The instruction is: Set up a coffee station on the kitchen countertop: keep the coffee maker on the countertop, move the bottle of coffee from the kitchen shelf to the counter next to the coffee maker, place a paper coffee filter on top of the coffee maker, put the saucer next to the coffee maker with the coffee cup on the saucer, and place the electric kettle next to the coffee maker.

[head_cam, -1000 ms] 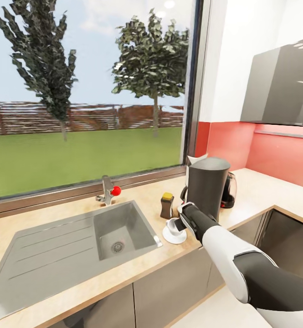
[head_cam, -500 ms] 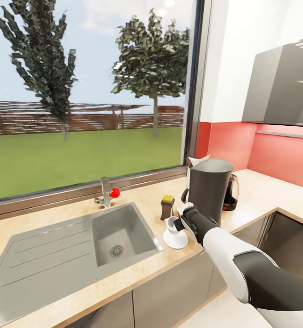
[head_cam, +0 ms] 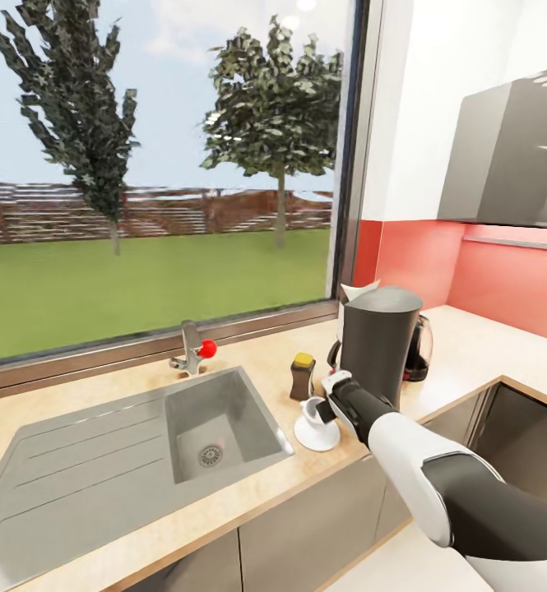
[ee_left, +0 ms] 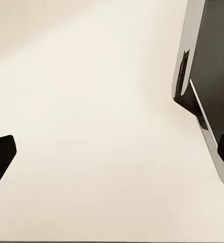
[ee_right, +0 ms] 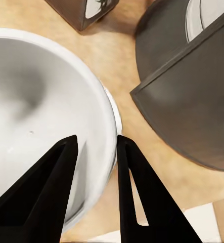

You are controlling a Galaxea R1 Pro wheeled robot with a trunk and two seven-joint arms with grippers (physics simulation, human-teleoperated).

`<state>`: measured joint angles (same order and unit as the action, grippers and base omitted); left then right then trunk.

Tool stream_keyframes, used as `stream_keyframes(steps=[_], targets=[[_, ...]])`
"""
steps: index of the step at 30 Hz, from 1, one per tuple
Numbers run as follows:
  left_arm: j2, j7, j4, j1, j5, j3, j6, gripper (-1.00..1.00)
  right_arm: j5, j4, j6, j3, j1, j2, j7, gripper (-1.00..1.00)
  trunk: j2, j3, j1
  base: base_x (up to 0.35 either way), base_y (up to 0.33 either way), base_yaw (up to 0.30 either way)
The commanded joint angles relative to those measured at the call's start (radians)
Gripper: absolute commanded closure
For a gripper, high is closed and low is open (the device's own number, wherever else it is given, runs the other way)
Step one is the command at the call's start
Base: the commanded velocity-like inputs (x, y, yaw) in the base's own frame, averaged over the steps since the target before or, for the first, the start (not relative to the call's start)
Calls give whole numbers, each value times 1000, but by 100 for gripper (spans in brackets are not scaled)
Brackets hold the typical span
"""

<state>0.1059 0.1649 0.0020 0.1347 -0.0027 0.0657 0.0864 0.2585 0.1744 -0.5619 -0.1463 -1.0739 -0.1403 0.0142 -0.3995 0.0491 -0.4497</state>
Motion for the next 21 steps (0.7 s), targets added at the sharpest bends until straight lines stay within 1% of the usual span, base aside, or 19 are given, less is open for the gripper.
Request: stream_keyframes(steps=[1, 5, 21], targets=[[0, 1, 0, 0, 0, 6, 4, -100, 4, -2, -6, -4, 0, 0, 4, 100, -1, 0, 0, 0, 0, 0], [0, 1, 0, 0, 0, 6, 4, -100, 4, -13, -6, -4, 0, 6, 4, 100, -1, 0, 0, 0, 0, 0], [0, 1, 1, 0, 0, 6, 6, -100, 4, -21, -6, -4, 0, 8, 4, 100, -1, 0, 0, 0, 0, 0]])
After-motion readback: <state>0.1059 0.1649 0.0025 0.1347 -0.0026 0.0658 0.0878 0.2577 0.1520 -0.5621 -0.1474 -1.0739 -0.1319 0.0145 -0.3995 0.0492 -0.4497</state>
